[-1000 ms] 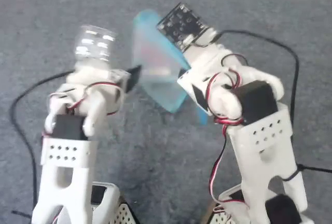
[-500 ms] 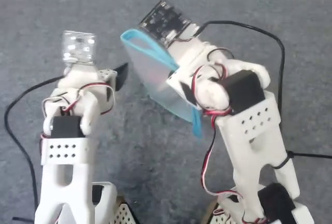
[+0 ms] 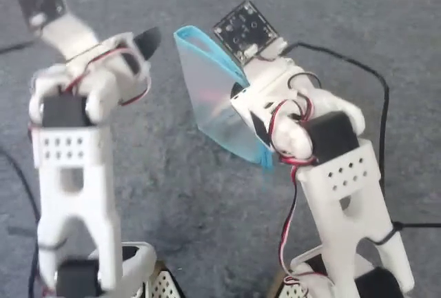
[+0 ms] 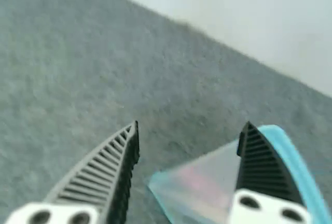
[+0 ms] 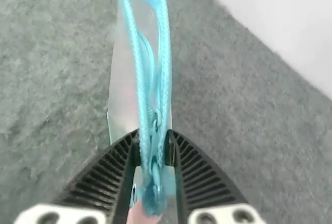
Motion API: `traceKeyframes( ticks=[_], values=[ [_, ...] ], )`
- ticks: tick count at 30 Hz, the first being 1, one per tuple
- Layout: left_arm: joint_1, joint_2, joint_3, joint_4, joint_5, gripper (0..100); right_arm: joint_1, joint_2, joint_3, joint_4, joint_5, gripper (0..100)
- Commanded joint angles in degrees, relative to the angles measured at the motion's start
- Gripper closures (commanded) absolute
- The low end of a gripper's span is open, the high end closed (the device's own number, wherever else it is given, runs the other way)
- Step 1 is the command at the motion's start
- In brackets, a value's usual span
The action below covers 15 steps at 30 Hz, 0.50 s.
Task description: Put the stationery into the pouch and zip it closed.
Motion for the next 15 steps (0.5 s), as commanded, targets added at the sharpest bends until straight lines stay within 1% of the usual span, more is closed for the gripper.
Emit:
traceKeyframes(
  ticks=[1, 4, 6, 10, 13, 15],
  values=[
    [4.48, 6.51, -18.51, 11.08, 8.7, 71, -0.75, 1.19, 7.56, -1.54, 0.26, 99.1],
    [6.68, 11.16, -25.89, 13.89, 9.58, 71, -1.01, 0.75, 8.44, -2.15, 1.67, 99.1],
    [7.3, 13.27, -28.18, 14.51, 9.58, 71, -0.75, 0.75, 8.7, -2.15, 1.93, 99.1],
    [7.74, 14.24, -29.85, 16.35, 9.67, 71, -0.92, 1.27, 8.97, -2.24, 1.76, 99.1],
    [10.11, 14.51, -30.2, 19.78, 9.76, 71, -0.92, 1.27, 8.97, -2.24, 1.67, 99.1],
    [11.6, 14.86, -30.37, 20.31, 9.76, 71, -0.92, 1.27, 8.97, -2.59, 1.58, 99.1]
  ],
)
